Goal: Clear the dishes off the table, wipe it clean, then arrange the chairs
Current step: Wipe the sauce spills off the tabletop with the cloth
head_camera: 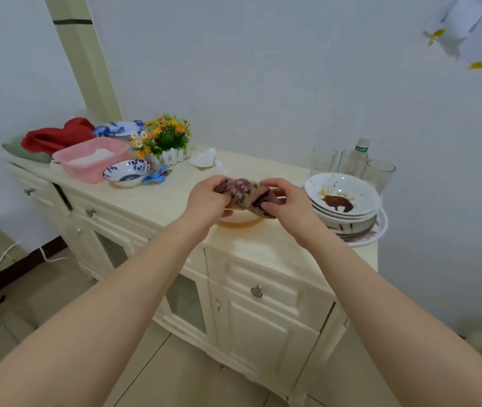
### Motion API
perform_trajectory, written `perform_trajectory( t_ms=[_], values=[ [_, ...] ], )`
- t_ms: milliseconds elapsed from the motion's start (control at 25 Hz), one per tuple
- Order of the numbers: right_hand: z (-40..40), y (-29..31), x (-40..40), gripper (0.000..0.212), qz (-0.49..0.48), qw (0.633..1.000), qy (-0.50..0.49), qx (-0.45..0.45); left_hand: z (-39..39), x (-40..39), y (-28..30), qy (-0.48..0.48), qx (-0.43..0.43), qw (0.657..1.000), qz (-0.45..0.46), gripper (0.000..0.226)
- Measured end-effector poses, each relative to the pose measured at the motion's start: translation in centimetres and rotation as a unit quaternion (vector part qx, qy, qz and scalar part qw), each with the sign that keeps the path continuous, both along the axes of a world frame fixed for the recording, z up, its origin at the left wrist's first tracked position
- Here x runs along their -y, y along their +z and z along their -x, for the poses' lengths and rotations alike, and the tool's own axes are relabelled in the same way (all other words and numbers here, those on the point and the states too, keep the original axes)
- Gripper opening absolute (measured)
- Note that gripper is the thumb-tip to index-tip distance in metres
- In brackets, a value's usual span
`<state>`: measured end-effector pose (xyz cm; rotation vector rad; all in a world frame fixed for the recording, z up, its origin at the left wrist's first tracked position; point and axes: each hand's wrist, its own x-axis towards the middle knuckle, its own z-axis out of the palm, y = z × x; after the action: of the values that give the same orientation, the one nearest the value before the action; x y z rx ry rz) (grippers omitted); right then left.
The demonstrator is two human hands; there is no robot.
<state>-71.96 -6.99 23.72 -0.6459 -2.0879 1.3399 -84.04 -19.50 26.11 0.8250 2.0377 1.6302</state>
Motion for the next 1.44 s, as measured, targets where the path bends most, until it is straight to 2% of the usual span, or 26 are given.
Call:
perform_trajectory(
  t_ms=[120,240,320,360,440,480,600,680,720,760,840,880,920,960,1000,1040,1120,1160,1200,1240,1320,1400,1440],
  values=[
    [5.0,0.2,-2.7,0.037,-0.073,0.993,-0.086,0.029,5.9,-3.9,-0.7,0.007,-0.107,0.993,0.051,0.046],
    [10.1,-0.7,-5.0,0.035,-0.180,0.968,-0.106,0.139,10.7,-7.5,-1.9,-0.035,-0.243,0.953,0.174,0.046],
    [13.2,-1.9,-6.1,0.031,-0.266,0.925,-0.059,0.264,12.8,-9.5,-3.0,-0.104,-0.312,0.904,0.272,0.041],
    [14.3,-2.4,-6.2,0.033,-0.307,0.888,-0.021,0.342,13.5,-10.1,-3.5,-0.137,-0.333,0.882,0.304,0.043],
    [16.0,-2.9,-6.5,0.043,-0.362,0.810,0.032,0.460,14.8,-11.2,-4.3,-0.185,-0.338,0.870,0.307,0.048],
    [16.5,-3.2,-6.6,0.046,-0.358,0.791,0.051,0.493,15.1,-11.4,-4.5,-0.207,-0.329,0.872,0.297,0.050],
    [17.3,-3.9,-6.6,0.048,-0.324,0.769,0.081,0.545,16.0,-11.8,-5.0,-0.284,-0.305,0.858,0.301,0.054],
    [17.7,-3.6,-6.8,0.035,-0.334,0.757,0.059,0.558,16.5,-11.7,-5.2,-0.331,-0.275,0.845,0.318,0.063],
    [17.8,-3.4,-6.8,0.030,-0.313,0.771,0.063,0.552,16.7,-11.7,-5.4,-0.348,-0.268,0.838,0.325,0.066],
    [17.8,-3.2,-6.8,0.029,-0.279,0.801,0.071,0.526,17.0,-11.6,-5.5,-0.361,-0.286,0.823,0.332,0.065],
    [17.5,-1.9,-7.5,0.025,-0.201,0.887,0.038,0.415,17.7,-11.7,-5.5,-0.341,-0.349,0.804,0.340,0.048],
    [17.2,-1.3,-8.2,0.024,-0.178,0.919,-0.008,0.351,18.0,-11.8,-5.3,-0.305,-0.368,0.814,0.329,0.041],
    [16.9,-1.1,-8.7,0.024,-0.169,0.936,-0.049,0.306,18.4,-11.8,-5.1,-0.266,-0.379,0.828,0.316,0.041],
    [16.7,-1.3,-9.0,0.025,-0.182,0.934,-0.068,0.299,18.7,-12.0,-4.9,-0.239,-0.389,0.834,0.311,0.046],
    [16.6,-1.6,-9.1,0.026,-0.210,0.918,-0.058,0.330,18.8,-12.2,-4.8,-0.233,-0.400,0.829,0.315,0.052],
    [16.6,-2.2,-8.9,0.028,-0.251,0.886,-0.031,0.388,18.8,-12.4,-4.6,-0.243,-0.401,0.822,0.323,0.057],
    [17.2,-3.9,-7.9,0.035,-0.326,0.798,0.025,0.506,18.3,-12.6,-4.7,-0.285,-0.373,0.817,0.336,0.064],
    [17.4,-4.4,-7.6,0.038,-0.343,0.770,0.042,0.536,18.0,-12.6,-4.8,-0.306,-0.358,0.815,0.338,0.067],
    [17.7,-4.4,-7.6,0.039,-0.344,0.765,0.054,0.542,17.8,-12.5,-4.9,-0.326,-0.353,0.811,0.335,0.072],
    [17.7,-3.8,-7.8,0.037,-0.328,0.783,0.060,0.525,17.7,-12.4,-4.9,-0.346,-0.356,0.803,0.330,0.077],
    [17.4,-2.1,-8.4,0.029,-0.247,0.869,0.026,0.429,17.7,-12.3,-5.1,-0.373,-0.346,0.798,0.323,0.080],
    [16.4,-0.2,-8.6,0.024,-0.096,0.960,-0.032,0.262,17.5,-12.4,-5.0,-0.357,-0.284,0.832,0.316,0.064],
    [15.8,0.6,-8.5,0.022,-0.002,0.983,-0.038,0.180,17.4,-12.5,-4.7,-0.328,-0.231,0.867,0.296,0.048]
  ],
)
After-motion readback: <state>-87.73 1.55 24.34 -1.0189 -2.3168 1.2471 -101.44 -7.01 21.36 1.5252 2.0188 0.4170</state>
